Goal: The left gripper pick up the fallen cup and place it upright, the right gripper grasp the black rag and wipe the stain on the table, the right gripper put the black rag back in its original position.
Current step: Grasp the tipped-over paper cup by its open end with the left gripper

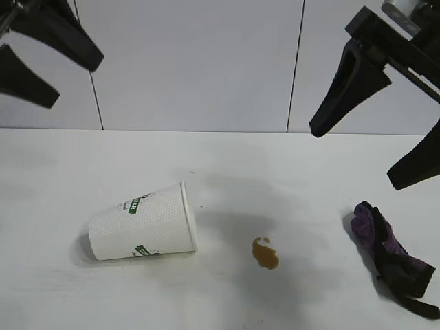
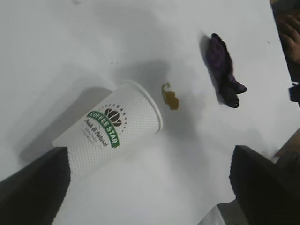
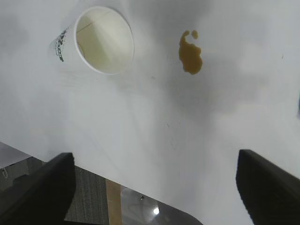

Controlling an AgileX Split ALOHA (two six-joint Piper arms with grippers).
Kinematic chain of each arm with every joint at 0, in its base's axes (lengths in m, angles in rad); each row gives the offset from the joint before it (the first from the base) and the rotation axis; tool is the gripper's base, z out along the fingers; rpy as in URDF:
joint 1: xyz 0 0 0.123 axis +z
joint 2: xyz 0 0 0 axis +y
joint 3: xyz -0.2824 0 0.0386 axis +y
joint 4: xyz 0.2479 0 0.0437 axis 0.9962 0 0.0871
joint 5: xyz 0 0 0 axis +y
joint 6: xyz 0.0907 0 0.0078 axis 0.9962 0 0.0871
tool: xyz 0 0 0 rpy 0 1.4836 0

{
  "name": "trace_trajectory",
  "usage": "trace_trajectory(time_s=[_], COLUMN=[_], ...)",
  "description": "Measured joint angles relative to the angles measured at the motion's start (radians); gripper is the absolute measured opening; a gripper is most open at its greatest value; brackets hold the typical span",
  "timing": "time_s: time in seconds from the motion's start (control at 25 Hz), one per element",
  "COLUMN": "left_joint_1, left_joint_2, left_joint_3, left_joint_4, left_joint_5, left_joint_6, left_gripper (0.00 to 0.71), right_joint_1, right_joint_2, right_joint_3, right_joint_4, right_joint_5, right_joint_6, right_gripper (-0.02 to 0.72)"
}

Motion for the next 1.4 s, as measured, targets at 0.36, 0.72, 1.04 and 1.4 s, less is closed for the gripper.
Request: trace_trajectory(time_s=[0.36, 0.72, 1.04, 1.4], left_joint_1=[-0.26, -0.395, -0.403, -0.403], left_joint_2=[0.036, 0.197, 0.219, 0.219], left_joint_3=[-0.035, -0.035, -0.035, -0.036], left_joint_4=[0.415, 0.564, 0.588, 0.588], left_joint_5=[-0.027, -0.012, 0.003, 0.015], left_joint_6=[0.055, 0.044, 0.043, 0.043], left_gripper=[0.664, 0.664, 0.664, 0.664], right_joint_1=[0.0, 0.0, 0.0, 0.0], right_joint_2=[0.001, 0.001, 0.001, 0.001], right_joint_3=[0.0, 0.0, 0.0, 0.0], right_joint_4=[0.0, 0.0, 0.0, 0.0], right_joint_5=[0.007, 0.008, 0.007, 0.007], right_joint_6=[0.0, 0.0, 0.0, 0.0], right_gripper=[0.643, 0.643, 0.643, 0.643])
